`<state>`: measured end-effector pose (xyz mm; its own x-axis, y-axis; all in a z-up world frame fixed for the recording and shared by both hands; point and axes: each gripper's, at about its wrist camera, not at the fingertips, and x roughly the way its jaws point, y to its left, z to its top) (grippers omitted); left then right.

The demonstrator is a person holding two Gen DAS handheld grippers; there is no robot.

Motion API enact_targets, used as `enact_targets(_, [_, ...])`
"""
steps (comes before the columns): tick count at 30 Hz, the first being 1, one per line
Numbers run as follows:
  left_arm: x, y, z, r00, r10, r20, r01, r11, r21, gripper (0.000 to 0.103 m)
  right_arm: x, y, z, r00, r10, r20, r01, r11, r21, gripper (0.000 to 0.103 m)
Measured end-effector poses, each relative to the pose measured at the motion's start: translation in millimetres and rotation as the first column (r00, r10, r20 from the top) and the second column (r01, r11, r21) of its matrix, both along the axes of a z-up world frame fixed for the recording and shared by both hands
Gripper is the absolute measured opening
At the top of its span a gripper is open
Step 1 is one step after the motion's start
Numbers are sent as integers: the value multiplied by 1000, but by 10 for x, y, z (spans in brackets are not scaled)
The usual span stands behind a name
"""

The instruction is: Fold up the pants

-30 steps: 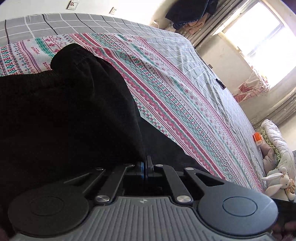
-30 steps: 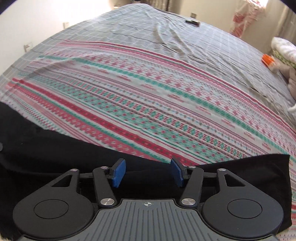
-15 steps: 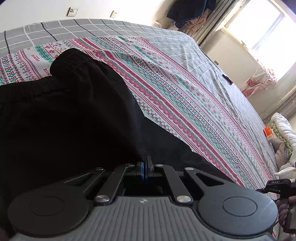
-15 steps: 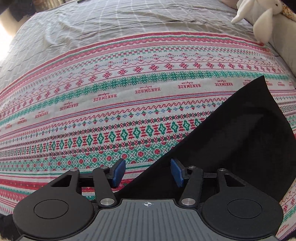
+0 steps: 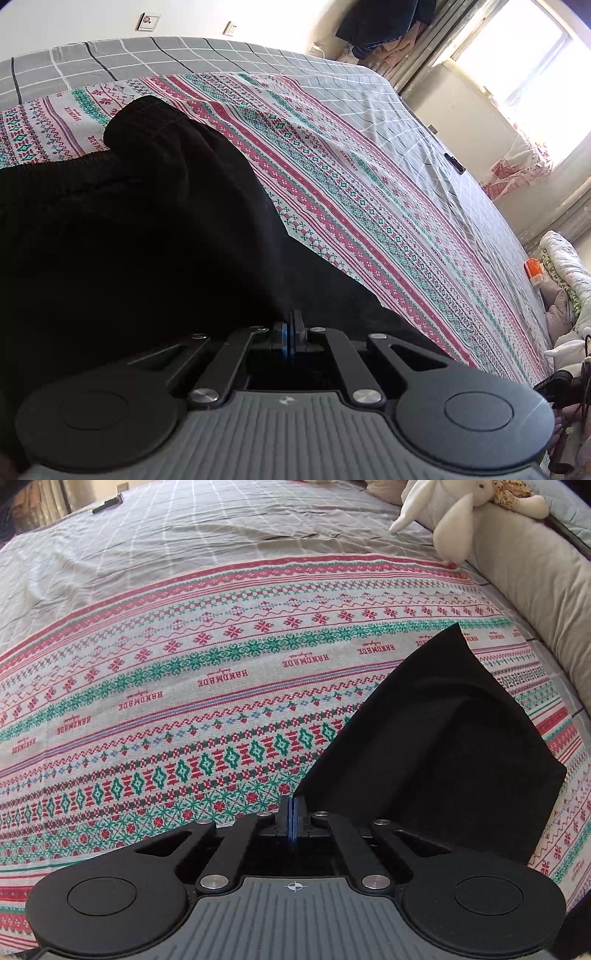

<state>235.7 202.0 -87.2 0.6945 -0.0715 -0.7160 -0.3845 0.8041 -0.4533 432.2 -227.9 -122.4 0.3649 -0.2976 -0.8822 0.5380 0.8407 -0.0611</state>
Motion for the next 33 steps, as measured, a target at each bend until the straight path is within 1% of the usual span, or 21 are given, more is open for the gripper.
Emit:
enact_targets(4, [-12,24,51,1000,-2,24,3,1000,-12,28,-270,-7,322,994,16,110,-14,1000,-19,0])
enact_targets(8, [-36,74,115,999,-10,53,12,999,-43,28,-677,-15,706,976,41,212,-32,998,-48,0])
enact_targets(13, [-133,147,220,995,-35,92,38,999,-36,28,-1389,-22,1091,944,59,326,-53,998,-28,0])
enact_targets(17, [-277,265,268,992,-65,105,70,997,-42,28,-1976,-8,1234,923,56,381,-62,998,4,0])
enact_targets(21, [-428,374,281,992,-81,101,87,995,-54,28,-2517,72,1223,910,44,412,-65,997,37,0])
enact_targets(25, [-581,443,265,991,-110,78,113,993,-38,28,-2989,198,1129,910,52,411,-75,996,41,0])
enact_targets(27, [-658,477,238,990,-128,65,129,991,-20,28,-3194,226,1032,913,33,406,-66,995,69,0])
enact_targets(30, [-759,512,186,987,-156,44,156,988,10,28,-3455,305,857,922,27,387,-63,995,79,0])
enact_targets(33, [-854,548,116,983,-183,27,183,983,15,28,-3663,382,666,930,14,368,-49,995,85,0])
